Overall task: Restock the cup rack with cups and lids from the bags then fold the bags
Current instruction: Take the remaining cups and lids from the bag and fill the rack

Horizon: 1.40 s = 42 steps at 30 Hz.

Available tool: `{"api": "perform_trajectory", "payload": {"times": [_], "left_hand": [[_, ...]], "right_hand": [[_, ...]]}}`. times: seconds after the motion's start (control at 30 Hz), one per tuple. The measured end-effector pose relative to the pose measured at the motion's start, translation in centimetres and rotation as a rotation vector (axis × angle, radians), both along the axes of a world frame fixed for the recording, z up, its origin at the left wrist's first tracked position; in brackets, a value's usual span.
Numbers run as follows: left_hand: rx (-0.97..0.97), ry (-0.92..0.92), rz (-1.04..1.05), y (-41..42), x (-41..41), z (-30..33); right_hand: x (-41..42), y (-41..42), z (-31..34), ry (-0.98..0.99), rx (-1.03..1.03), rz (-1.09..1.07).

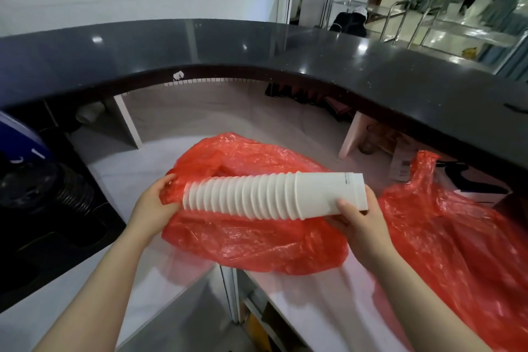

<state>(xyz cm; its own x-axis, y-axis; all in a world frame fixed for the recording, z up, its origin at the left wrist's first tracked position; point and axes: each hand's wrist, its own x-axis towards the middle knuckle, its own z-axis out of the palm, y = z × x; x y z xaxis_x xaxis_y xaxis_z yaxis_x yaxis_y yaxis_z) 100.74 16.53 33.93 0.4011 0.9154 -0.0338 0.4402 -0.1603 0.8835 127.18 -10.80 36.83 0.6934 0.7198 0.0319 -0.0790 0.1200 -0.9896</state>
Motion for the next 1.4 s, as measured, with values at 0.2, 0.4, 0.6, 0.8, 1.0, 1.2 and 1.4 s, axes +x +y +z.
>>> {"api": "perform_trajectory", "payload": {"times": [0.2, 0.4, 0.6, 0.8, 1.0, 1.2, 1.4], "left_hand": [[-0.006, -0.112, -0.029, 0.5, 0.5, 0.3], [-0.025, -0.272, 0.021, 2.0, 1.0, 1.0], [0.133, -0.026, 0.142, 2.9, 1.4, 1.8], [0.322, 0.060, 0.049, 2.1, 3.1, 3.4], [0.208, -0.374, 0.230, -0.5, 2.4, 5.8], [-0.052, -0.608, 0.130, -2.9, 1.6, 7.7], [-0.041, -0.538, 0.180, -3.9, -0.5, 10.2]], "right_hand": [[1.0, 0.6, -1.2, 0.363, 0.103, -0.195], [1.8, 0.4, -1.8, 0.572, 0.132, -0.295], [2.3, -0.2, -1.7, 0.630, 0.175, -0.298], [2.8, 0.2, -1.1, 0.664, 0.208, -0.299], [3.2, 1.0, -0.5, 0.648, 0.247, -0.267], [3.3, 2.5, 0.4, 0.649, 0.202, -0.202], [4.2, 5.0, 3.5, 0.546, 0.189, -0.098]]}}
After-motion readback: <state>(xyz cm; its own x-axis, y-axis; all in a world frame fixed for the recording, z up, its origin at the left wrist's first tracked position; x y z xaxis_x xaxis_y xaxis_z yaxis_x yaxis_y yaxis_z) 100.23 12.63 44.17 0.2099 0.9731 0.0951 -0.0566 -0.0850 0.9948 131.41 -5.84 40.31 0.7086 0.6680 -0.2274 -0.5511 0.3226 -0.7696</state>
